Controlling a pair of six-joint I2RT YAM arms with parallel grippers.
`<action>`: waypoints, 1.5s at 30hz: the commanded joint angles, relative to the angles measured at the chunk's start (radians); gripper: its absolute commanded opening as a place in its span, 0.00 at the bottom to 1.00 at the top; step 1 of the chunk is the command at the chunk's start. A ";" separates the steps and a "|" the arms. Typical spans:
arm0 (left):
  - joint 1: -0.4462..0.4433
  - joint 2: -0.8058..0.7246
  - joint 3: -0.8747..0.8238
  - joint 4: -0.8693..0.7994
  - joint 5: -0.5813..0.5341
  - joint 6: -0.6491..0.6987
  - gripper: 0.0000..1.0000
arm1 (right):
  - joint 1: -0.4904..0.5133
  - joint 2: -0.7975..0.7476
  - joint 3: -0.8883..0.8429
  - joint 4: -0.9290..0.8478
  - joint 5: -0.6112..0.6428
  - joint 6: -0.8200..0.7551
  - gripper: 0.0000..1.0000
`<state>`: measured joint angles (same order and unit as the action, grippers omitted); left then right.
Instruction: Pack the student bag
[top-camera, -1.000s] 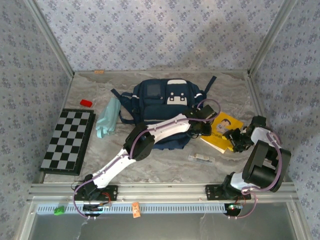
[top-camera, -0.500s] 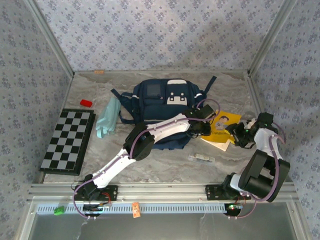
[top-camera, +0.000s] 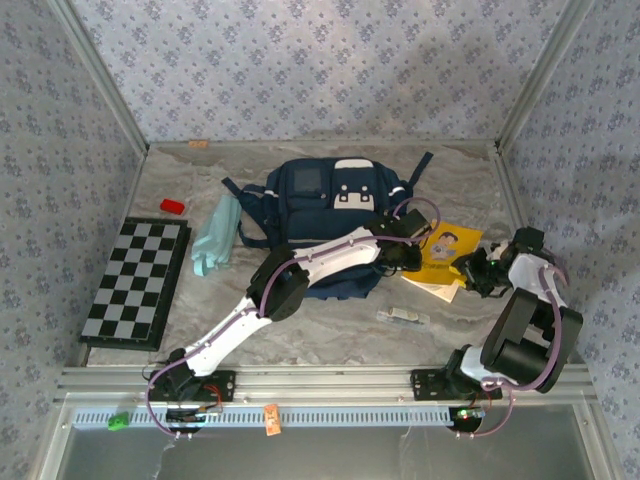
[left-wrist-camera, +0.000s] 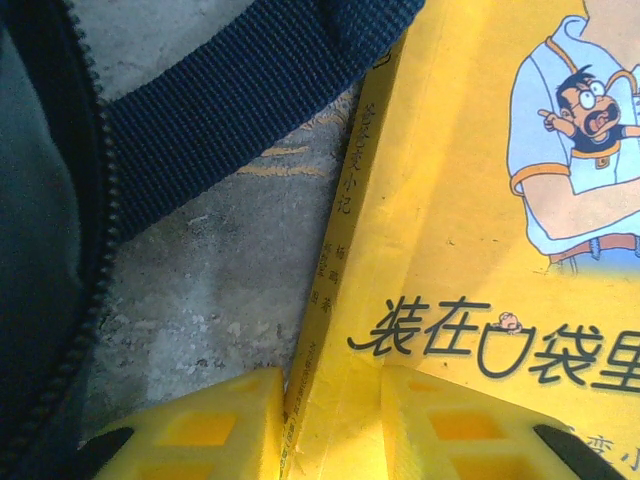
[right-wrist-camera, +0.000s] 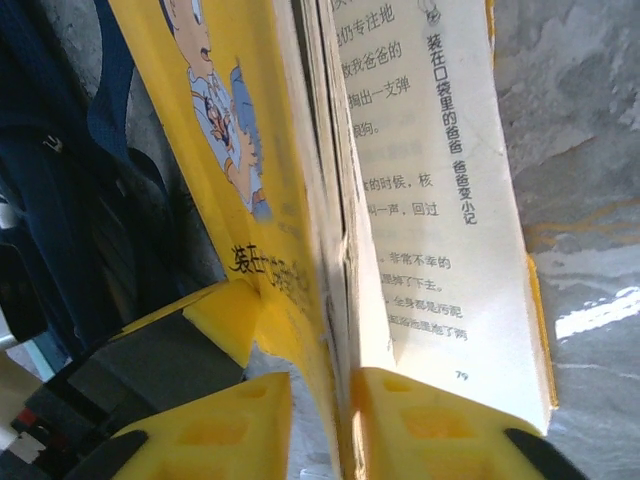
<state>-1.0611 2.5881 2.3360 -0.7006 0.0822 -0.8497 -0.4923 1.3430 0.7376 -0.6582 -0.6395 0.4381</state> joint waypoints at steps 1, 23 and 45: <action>0.000 0.011 0.006 -0.039 0.024 -0.003 0.30 | -0.008 -0.003 -0.003 -0.019 -0.018 0.000 0.16; 0.124 -0.589 -0.558 0.275 0.130 -0.080 0.57 | 0.149 -0.216 0.329 -0.078 -0.050 0.179 0.00; 0.478 -1.095 -1.312 0.543 0.203 -0.190 0.72 | 0.720 -0.001 0.327 0.013 0.001 0.242 0.00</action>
<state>-0.5716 1.4845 1.0363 -0.2119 0.2523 -1.0203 0.2272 1.3388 1.1004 -0.6079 -0.6643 0.7467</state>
